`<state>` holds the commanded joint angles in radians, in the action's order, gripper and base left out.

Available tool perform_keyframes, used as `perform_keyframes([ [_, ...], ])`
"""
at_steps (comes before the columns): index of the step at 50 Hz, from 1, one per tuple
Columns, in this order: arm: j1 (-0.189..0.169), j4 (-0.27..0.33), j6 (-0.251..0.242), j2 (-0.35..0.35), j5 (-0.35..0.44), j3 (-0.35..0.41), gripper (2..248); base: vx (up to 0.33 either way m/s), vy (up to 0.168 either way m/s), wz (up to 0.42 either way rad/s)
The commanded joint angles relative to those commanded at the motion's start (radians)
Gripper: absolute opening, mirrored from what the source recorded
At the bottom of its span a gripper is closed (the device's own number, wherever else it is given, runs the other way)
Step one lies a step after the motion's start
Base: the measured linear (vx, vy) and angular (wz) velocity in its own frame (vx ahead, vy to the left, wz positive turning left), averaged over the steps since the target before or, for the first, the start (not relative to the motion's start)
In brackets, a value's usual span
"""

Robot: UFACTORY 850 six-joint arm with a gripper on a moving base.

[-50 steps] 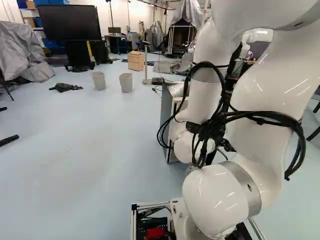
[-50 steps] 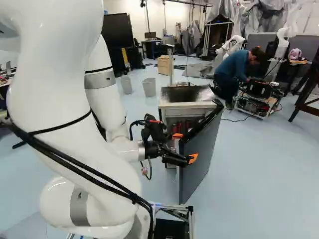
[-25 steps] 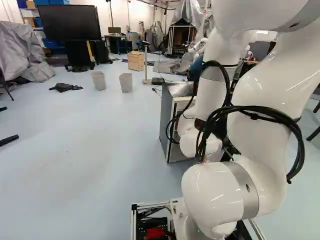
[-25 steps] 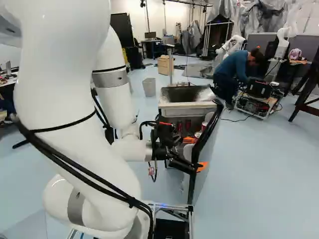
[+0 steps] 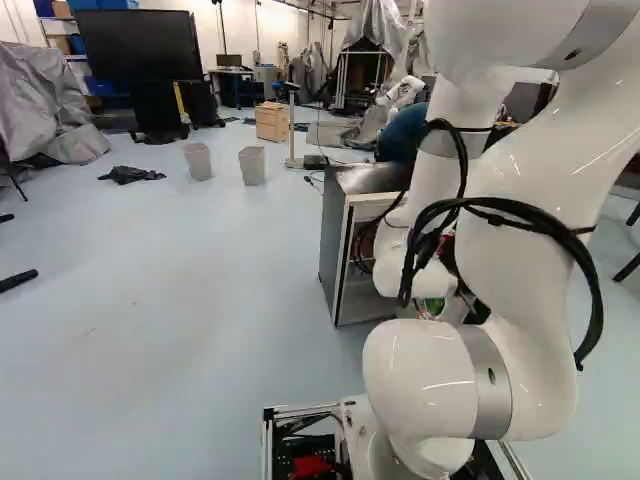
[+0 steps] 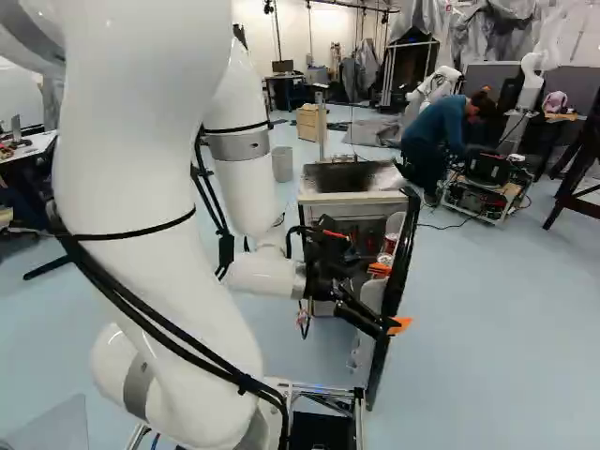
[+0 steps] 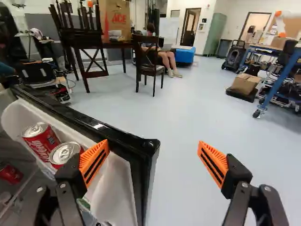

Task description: Grab a drink from the fridge

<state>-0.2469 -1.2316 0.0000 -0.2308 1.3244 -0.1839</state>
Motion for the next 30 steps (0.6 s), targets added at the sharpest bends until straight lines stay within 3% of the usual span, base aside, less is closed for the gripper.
perform_keyframes([
  [30, -0.192, 0.000, 0.000, -0.088, 0.000, -0.133, 247, 0.000, 0.000, 0.000],
])
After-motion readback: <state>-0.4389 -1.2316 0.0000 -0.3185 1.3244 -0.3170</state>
